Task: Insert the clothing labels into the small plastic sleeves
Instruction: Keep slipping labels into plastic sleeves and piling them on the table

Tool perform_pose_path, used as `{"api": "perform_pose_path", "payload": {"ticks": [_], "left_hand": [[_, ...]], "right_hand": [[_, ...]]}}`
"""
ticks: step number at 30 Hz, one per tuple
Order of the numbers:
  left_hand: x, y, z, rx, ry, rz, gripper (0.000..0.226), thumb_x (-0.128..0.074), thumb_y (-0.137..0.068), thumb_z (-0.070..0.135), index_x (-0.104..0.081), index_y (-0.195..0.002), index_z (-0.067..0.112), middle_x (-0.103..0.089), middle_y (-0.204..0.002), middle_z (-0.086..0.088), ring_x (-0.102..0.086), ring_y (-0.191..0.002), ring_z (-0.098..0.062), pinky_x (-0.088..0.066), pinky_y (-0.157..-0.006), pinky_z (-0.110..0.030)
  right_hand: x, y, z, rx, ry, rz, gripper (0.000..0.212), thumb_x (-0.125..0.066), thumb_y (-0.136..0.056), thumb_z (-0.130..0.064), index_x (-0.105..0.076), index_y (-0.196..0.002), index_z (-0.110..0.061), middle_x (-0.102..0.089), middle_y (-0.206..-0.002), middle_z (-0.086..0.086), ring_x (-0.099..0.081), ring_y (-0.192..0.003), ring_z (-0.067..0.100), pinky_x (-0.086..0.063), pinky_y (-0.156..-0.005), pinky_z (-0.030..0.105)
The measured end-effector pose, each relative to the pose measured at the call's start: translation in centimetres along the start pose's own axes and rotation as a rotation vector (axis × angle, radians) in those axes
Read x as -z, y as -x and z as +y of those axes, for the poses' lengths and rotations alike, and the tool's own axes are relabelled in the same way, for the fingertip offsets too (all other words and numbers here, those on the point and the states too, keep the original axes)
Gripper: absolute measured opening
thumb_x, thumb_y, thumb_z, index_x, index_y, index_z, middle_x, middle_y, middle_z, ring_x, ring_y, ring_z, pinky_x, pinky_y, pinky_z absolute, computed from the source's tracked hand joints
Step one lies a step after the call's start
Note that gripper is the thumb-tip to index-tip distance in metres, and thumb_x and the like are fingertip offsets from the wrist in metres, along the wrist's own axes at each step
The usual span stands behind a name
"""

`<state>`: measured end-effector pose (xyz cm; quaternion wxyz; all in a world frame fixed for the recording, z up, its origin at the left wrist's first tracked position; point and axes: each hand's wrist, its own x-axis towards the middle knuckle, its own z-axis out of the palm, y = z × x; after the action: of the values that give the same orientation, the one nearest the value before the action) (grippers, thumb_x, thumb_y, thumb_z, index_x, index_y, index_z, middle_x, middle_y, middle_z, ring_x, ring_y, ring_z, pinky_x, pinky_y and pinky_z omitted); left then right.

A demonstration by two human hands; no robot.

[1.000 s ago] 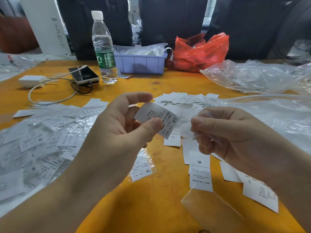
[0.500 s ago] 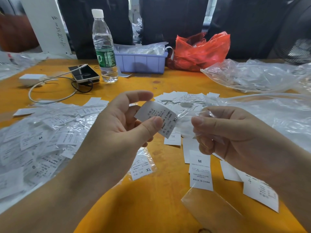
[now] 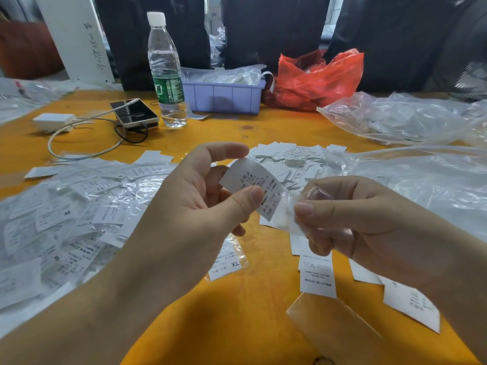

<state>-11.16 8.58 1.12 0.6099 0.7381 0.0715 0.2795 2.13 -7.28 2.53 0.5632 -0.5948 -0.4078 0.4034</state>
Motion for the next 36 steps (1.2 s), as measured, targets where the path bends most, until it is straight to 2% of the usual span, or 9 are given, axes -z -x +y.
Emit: {"api": "perform_pose_path", "payload": {"ticks": [4, 7, 12, 15, 19, 22, 26, 30, 36], "left_hand": [[-0.08, -0.03, -0.11, 0.015, 0.015, 0.0, 0.039, -0.07, -0.071, 0.029, -0.06, -0.107, 0.037, -0.071, -0.075, 0.004, -0.062, -0.059, -0.012, -0.055, -0.056, -0.024], [-0.06, -0.02, -0.15, 0.025, 0.021, -0.001, 0.038, -0.071, -0.07, 0.029, -0.061, -0.106, 0.039, -0.07, -0.075, 0.003, -0.063, -0.06, -0.013, -0.056, -0.057, -0.024], [-0.14, -0.05, -0.06, 0.044, 0.061, 0.0, 0.037, -0.076, -0.071, 0.028, -0.062, -0.103, 0.04, -0.07, -0.075, 0.002, -0.063, -0.061, -0.013, -0.056, -0.058, -0.026], [-0.25, -0.04, -0.04, 0.067, 0.082, 0.002, 0.037, -0.079, -0.072, 0.023, -0.063, -0.103, 0.034, -0.07, -0.074, 0.001, -0.063, -0.06, -0.014, -0.057, -0.058, -0.027], [-0.28, -0.06, -0.09, 0.111, 0.131, -0.022, 0.033, -0.07, -0.068, 0.017, -0.061, -0.099, 0.024, -0.07, -0.071, -0.002, -0.063, -0.057, -0.017, -0.056, -0.057, -0.029], [-0.38, -0.02, -0.16, 0.135, 0.147, -0.031, 0.029, -0.07, -0.067, 0.015, -0.06, -0.094, 0.022, -0.07, -0.069, 0.0, -0.061, -0.053, -0.017, -0.056, -0.055, -0.03], [-0.38, 0.03, -0.27, 0.111, 0.073, -0.009, 0.022, -0.071, -0.065, 0.017, -0.06, -0.079, 0.028, -0.069, -0.068, 0.001, -0.061, -0.052, -0.015, -0.054, -0.053, -0.026], [-0.31, 0.12, -0.32, 0.076, -0.02, 0.013, 0.02, -0.071, -0.065, 0.022, -0.057, -0.073, 0.034, -0.07, -0.069, 0.004, -0.061, -0.052, -0.012, -0.052, -0.053, -0.022], [-0.3, 0.25, -0.21, 0.052, -0.147, 0.056, 0.02, -0.071, -0.065, 0.03, -0.056, -0.076, 0.036, -0.07, -0.072, 0.006, -0.063, -0.055, -0.008, -0.056, -0.053, -0.035]], "right_hand": [[-0.06, -0.03, 0.18, -0.009, 0.006, -0.025, 0.011, -0.075, -0.073, -0.022, -0.069, -0.067, -0.016, -0.055, -0.061, 0.004, -0.047, -0.055, 0.014, -0.043, -0.056, 0.024], [-0.13, -0.03, 0.24, -0.018, -0.011, -0.007, 0.004, -0.071, -0.074, -0.019, -0.07, -0.072, -0.016, -0.058, -0.062, 0.005, -0.048, -0.057, 0.016, -0.044, -0.056, 0.025], [-0.29, -0.13, 0.22, -0.014, -0.018, 0.038, 0.005, -0.07, -0.071, -0.015, -0.072, -0.069, -0.019, -0.06, -0.066, 0.007, -0.051, -0.059, 0.018, -0.045, -0.057, 0.027], [-0.3, -0.17, 0.28, -0.008, 0.014, 0.078, 0.003, -0.07, -0.071, -0.015, -0.072, -0.069, -0.018, -0.063, -0.07, 0.01, -0.054, -0.06, 0.02, -0.048, -0.056, 0.027], [-0.22, -0.15, 0.38, 0.022, 0.006, 0.11, 0.005, -0.07, -0.073, -0.015, -0.07, -0.073, -0.01, -0.066, -0.077, 0.015, -0.054, -0.058, 0.018, -0.051, -0.058, 0.026], [-0.23, -0.07, 0.34, 0.041, 0.007, 0.127, 0.008, -0.07, -0.073, -0.016, -0.07, -0.075, -0.008, -0.067, -0.075, 0.011, -0.055, -0.058, 0.017, -0.051, -0.059, 0.025], [-0.26, 0.04, 0.19, 0.03, 0.023, 0.136, 0.017, -0.069, -0.073, -0.019, -0.068, -0.075, -0.002, -0.067, -0.067, 0.002, -0.057, -0.059, 0.014, -0.053, -0.061, 0.025], [-0.44, 0.09, 0.1, 0.036, 0.042, 0.141, 0.021, -0.071, -0.071, -0.019, -0.066, -0.076, 0.002, -0.069, -0.073, 0.011, -0.058, -0.061, 0.018, -0.053, -0.062, 0.026], [-0.72, 0.13, -0.06, 0.074, 0.117, 0.141, 0.013, -0.074, -0.068, -0.018, -0.07, -0.072, -0.007, -0.07, -0.077, 0.018, -0.058, -0.064, 0.021, -0.051, -0.059, 0.024]]}}
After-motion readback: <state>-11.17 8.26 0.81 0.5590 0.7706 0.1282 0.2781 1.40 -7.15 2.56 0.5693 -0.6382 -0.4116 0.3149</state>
